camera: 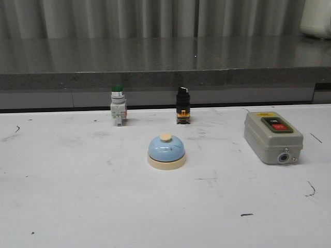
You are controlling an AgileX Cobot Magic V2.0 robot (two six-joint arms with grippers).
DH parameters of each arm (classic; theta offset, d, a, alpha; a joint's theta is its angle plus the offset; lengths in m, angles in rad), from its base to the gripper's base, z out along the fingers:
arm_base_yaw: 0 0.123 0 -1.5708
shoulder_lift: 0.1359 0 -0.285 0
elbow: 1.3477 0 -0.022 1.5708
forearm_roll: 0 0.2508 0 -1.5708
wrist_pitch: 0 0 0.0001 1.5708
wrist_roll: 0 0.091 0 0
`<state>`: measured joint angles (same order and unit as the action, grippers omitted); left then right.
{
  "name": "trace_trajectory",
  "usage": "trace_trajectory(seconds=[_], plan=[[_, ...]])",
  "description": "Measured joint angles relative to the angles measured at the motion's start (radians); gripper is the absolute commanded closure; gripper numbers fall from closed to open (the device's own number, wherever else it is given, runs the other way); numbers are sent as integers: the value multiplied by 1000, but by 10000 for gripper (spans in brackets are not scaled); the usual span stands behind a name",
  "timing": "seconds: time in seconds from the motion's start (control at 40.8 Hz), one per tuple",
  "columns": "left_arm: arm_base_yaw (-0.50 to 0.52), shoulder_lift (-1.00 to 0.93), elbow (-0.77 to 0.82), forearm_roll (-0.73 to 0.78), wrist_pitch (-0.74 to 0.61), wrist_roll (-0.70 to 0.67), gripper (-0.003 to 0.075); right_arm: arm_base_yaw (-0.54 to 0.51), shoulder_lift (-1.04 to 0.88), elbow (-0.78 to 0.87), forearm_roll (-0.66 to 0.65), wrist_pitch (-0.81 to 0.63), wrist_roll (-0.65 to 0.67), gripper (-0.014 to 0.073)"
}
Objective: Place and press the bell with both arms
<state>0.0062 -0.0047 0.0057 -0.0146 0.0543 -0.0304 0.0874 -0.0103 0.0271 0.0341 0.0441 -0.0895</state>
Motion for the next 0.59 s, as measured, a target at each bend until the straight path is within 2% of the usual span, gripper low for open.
trace_trajectory(seconds=[0.588], plan=[[0, 0, 0, 0, 0, 0, 740, -53, 0, 0, 3, -10, 9, 663]])
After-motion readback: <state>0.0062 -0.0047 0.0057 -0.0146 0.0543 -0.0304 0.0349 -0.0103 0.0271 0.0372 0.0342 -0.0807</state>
